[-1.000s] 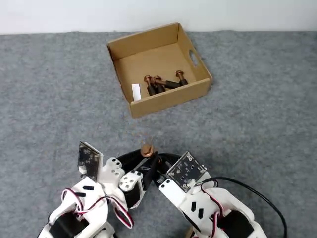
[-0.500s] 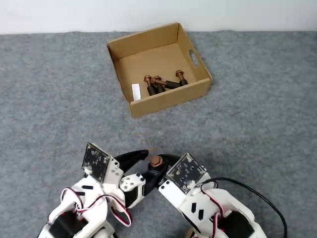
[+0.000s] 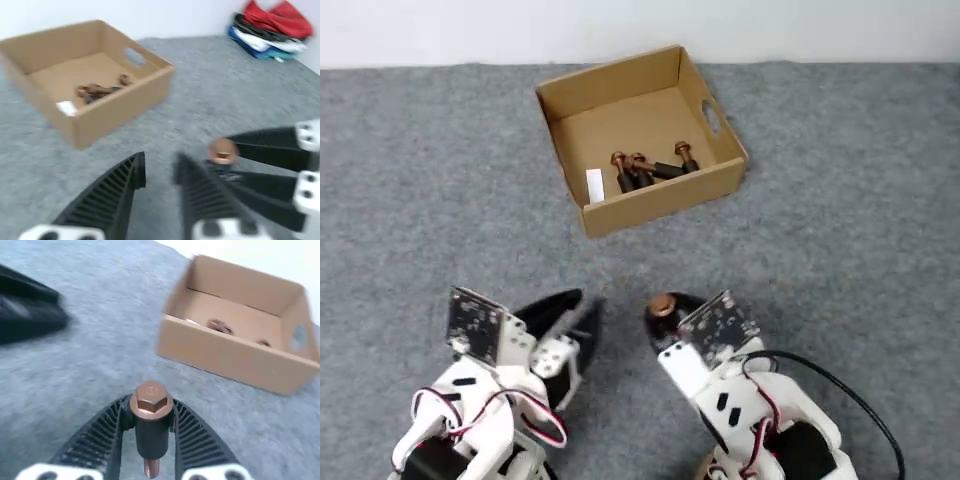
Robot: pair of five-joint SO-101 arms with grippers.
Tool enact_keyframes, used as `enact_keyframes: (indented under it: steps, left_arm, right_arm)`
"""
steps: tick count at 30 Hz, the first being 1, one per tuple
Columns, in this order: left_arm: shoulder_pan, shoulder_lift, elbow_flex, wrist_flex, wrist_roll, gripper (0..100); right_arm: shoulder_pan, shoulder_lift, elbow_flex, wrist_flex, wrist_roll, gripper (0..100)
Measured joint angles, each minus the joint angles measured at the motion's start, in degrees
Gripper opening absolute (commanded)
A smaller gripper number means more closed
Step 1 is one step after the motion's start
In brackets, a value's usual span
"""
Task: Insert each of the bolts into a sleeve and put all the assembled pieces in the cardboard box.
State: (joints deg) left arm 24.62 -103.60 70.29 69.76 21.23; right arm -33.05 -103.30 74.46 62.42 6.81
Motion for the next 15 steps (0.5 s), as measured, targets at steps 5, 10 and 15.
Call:
enact_keyframes:
  steps: [5, 10, 15]
  left_arm:
    - [-9.76, 0.00, 6.42, -0.09, -1.67, 0]
    - [-18.20, 0.09, 16.44, -1.32, -8.44, 0]
    - [-21.71, 0.09, 23.12, -5.01, -9.41, 0]
  right_arm:
    - [8.53, 0.26, -3.34, -0.09, -9.23, 0.8]
    - [15.82, 8.26, -9.41, -0.09, -14.33, 0.8]
    - [17.58, 25.05, -20.92, -3.08, -17.41, 0.8]
